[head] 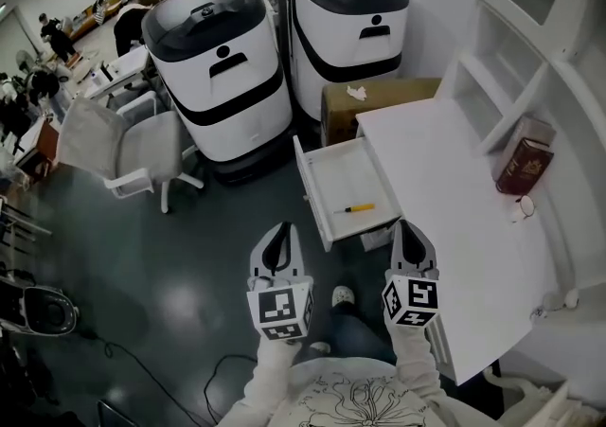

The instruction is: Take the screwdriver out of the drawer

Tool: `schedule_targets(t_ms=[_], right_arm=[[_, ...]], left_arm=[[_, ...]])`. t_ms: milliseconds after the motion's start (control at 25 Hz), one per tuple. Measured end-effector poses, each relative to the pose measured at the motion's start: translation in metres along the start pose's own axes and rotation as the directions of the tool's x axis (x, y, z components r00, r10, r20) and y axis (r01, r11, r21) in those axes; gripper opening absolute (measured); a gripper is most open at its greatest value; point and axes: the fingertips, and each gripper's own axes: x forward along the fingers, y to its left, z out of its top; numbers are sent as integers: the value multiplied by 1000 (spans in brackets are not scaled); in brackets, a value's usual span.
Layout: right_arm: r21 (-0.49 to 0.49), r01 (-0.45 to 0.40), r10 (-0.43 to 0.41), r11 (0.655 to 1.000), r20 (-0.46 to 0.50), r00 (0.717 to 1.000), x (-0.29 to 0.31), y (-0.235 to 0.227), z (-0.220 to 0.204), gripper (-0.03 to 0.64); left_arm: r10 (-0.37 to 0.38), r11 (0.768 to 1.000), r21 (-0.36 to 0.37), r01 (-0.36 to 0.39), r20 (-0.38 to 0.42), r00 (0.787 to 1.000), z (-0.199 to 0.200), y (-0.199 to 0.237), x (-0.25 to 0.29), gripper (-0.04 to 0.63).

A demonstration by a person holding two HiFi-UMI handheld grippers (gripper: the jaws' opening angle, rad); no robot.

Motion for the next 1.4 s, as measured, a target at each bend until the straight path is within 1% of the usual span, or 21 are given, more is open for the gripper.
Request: schedule_targets(t_ms=[240,440,680,880,1040,1400], right_arm=[[0,-24,24,1000,-17,1000,59,-29,11,3],[-5,-45,44,999,-28,999,99,-48,12,3],[11,-51,51,999,-49,997,131,-67,10,3],[28,-48,50,998,-76,996,146,-78,0,3],[31,-39,42,999,-92,995,157,-83,-5,3],[40,-2,7,999,-130,991,195,-89,-10,3]], left_arm=[[-6,1000,8,7,-38,999,7,-11,65,15],[4,1000,7,-3,-63,998,6,-17,108,15],[2,1000,7,-1,-96,995,3,-23,142,15],[-5,1000,8,6,-132,991,-5,-29,162,15],[-20,1000,21,23,-158,987,-10,-32,180,15],[-89,994,35,99,-220,971,-19,-33,227,15]])
